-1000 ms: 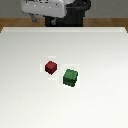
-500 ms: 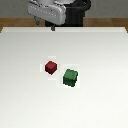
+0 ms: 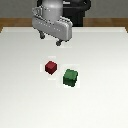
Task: Place the red cube on top of the green cube.
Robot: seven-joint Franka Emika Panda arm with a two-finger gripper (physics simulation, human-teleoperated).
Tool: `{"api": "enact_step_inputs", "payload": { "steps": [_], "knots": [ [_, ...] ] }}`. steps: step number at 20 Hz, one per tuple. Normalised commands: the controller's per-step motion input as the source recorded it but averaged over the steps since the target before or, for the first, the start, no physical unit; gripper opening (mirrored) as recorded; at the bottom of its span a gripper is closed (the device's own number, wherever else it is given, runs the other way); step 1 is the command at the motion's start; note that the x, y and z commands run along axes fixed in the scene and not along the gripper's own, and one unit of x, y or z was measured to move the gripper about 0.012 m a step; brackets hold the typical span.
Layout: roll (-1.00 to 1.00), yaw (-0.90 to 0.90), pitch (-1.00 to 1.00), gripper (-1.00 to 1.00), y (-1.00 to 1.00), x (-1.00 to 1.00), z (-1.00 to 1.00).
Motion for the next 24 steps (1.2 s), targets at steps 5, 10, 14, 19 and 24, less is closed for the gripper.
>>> {"api": "enact_step_inputs", "payload": {
  "steps": [5,10,14,19,24],
  "knots": [
    [0.0,0.0,0.0,1.0,0.0,0.6,0.0],
    [0.0,0.0,0.0,1.0,0.2,0.0,0.0],
    [0.0,0.0,0.0,1.0,0.0,0.0,0.0],
    [0.0,0.0,0.0,1.0,0.0,0.0,-0.4],
    [0.0,0.0,0.0,1.0,-0.07,0.0,-0.6]
  ]
}}
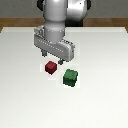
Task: Place the red cube on top of the green cube.
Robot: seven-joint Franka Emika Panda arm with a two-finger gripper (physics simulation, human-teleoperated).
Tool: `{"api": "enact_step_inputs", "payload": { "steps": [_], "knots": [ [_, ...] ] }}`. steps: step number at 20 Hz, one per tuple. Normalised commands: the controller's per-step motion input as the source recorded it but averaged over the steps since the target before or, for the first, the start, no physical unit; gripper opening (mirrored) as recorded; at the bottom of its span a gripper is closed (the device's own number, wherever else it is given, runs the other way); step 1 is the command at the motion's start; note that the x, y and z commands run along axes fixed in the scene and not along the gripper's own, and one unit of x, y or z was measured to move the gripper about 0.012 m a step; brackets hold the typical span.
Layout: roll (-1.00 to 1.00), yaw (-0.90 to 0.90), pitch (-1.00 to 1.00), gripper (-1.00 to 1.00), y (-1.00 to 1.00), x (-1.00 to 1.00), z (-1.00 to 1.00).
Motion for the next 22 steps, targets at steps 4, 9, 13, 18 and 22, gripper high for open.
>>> {"api": "enact_step_inputs", "payload": {
  "steps": [4,9,13,18,22],
  "knots": [
    [0.0,0.0,0.0,1.0,0.0,0.0,0.0],
    [0.0,0.0,0.0,1.0,-0.2,0.4,-0.2],
    [0.0,0.0,0.0,1.0,0.0,0.0,-0.75],
    [0.0,0.0,0.0,-1.0,0.0,0.0,0.0],
    [0.0,0.0,0.0,-1.0,0.0,0.0,0.25]
  ]
}}
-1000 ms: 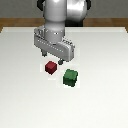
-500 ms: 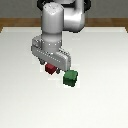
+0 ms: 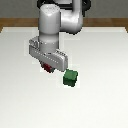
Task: Place the red cube on top of the green cube.
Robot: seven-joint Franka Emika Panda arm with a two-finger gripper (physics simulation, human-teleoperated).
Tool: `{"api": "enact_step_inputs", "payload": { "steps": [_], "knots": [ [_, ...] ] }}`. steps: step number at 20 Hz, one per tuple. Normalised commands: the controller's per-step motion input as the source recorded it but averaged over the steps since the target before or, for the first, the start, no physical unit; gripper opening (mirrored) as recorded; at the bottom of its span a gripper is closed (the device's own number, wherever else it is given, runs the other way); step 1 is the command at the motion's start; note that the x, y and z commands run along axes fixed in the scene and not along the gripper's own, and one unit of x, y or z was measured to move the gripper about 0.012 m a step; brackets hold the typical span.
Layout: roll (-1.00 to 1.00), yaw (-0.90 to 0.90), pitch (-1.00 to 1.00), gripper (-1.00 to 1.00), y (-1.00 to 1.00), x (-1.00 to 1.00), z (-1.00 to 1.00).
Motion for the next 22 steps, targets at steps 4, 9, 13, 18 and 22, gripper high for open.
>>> {"api": "enact_step_inputs", "payload": {
  "steps": [4,9,13,18,22],
  "knots": [
    [0.0,0.0,0.0,-1.0,0.0,0.0,0.5],
    [0.0,0.0,0.0,-1.0,0.0,0.0,1.0],
    [0.0,0.0,0.0,-1.0,0.12,0.0,1.0],
    [0.0,0.0,0.0,-1.0,0.6,0.0,0.0],
    [0.0,0.0,0.0,-1.0,1.0,0.0,0.0]
  ]
}}
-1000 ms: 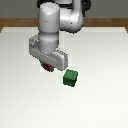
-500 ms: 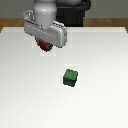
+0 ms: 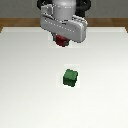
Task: Place the red cube on top of the green cube.
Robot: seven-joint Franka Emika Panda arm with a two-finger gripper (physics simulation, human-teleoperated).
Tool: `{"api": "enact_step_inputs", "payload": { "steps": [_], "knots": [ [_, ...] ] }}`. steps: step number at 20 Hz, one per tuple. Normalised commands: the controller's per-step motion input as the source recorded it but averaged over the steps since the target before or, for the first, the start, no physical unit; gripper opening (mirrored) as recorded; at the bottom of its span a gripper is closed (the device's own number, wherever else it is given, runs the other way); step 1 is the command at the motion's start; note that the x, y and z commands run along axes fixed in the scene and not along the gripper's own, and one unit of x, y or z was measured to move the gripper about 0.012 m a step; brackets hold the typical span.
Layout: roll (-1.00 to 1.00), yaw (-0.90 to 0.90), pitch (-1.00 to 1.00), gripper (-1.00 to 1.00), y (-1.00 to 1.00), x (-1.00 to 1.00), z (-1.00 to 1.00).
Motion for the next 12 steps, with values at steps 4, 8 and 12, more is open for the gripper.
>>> {"api": "enact_step_inputs", "payload": {
  "steps": [4,8,12],
  "knots": [
    [0.0,0.0,0.0,-1.0,0.75,0.25,0.0],
    [0.0,0.0,0.0,-1.0,0.0,0.5,0.0],
    [0.0,0.0,0.0,-1.0,-0.12,1.0,0.0]
  ]
}}
